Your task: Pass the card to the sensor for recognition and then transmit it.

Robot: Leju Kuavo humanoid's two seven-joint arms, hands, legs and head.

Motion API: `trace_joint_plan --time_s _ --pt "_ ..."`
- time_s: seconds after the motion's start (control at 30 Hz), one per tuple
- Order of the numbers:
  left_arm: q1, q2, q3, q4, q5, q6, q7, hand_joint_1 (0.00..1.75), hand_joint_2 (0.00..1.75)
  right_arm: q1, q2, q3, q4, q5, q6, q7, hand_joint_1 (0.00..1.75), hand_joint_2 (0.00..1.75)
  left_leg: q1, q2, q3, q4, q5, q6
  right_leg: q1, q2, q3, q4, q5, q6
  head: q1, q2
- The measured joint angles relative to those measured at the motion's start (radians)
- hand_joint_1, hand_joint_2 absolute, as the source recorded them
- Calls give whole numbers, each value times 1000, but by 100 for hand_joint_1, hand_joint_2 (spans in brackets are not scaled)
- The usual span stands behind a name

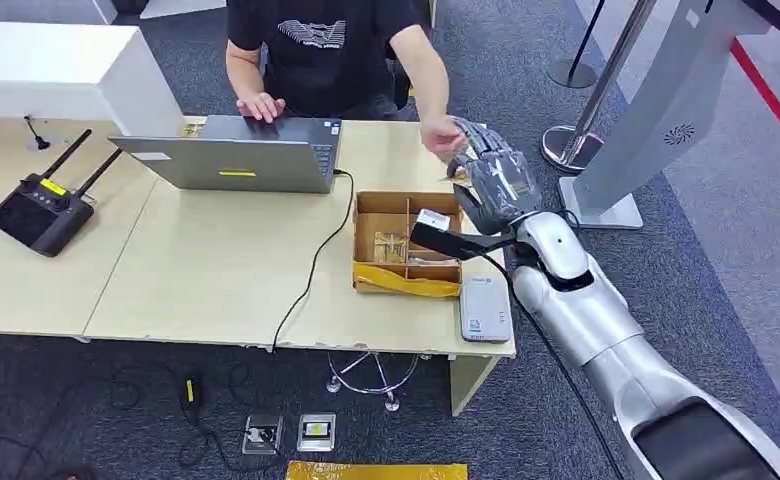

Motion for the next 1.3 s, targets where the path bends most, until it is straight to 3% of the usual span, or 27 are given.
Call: trace_joint_plan --time_s 0.3,0.5,0.93,1.3 --pt "1 0 0 0 31 1 9 0 0 12 -16 0 6 0 22 6 175 175 0 1 0 1 0 0 0 1 -1 0 0 0 0 0" --pt "7 0 0 0 56 3 36 0 0 46 -73 -5 -12 -26 39 12 175 175 0 1 0 2 0 0 0 1 -1 0 0 0 0 0" --pt "10 0 0 0 86 7 37 0 0 78 -217 -40 -27 -82 33 -15 175 175 0 2 0 2 0 0 0 1 -1 0 0 0 0 0" --pt "9 0 0 0 85 9 52 0 0 175 -296 -44 -51 -137 23 -8 175 175 0 2 0 2 -1 0 0 1 -1 0 0 0 0 0"
